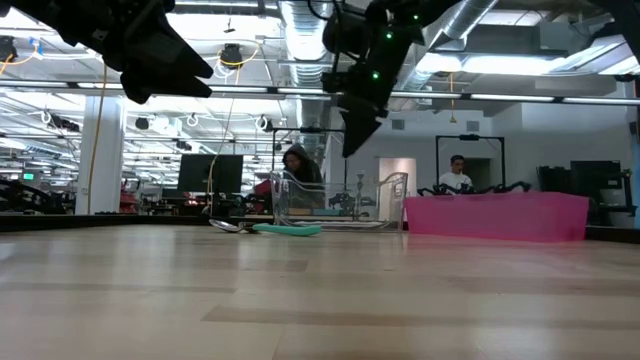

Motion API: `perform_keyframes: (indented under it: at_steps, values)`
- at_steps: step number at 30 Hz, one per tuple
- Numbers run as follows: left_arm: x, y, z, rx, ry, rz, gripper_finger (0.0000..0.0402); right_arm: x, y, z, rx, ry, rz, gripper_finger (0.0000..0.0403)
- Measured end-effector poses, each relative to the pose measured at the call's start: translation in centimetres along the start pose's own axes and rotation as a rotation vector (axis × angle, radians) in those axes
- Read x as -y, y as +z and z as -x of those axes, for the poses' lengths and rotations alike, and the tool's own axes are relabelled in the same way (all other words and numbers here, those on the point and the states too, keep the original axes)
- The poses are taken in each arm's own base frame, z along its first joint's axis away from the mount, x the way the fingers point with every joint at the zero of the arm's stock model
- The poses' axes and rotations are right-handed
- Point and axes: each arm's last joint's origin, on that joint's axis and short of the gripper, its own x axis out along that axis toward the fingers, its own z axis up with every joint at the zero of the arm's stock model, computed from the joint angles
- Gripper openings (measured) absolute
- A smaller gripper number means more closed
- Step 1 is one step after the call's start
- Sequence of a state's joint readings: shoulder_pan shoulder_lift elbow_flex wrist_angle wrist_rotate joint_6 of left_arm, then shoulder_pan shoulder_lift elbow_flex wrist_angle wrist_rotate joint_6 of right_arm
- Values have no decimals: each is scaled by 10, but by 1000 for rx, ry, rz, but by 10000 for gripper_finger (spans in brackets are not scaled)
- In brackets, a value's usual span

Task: Sort silverware by color (type)
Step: Put the white-blue spoon into the transparent bin

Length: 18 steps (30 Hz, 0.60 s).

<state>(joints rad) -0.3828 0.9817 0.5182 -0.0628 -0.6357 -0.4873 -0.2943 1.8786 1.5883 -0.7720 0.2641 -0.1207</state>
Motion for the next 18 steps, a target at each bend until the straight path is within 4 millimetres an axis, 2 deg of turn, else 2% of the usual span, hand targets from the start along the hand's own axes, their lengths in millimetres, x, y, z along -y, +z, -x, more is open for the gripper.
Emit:
perform_keyframes:
  at_steps: [5,9,18]
  values:
    - [0,0,0,0,0,-4,197,0,-16,2,-164,-40,-13,189]
    - [0,0,0,0,0,-4,196,-2,-20,-2,-207,-36,-9,189]
    - [0,0,0,0,-1,-1,196,0,-2,-5,-24,-49,-50,189]
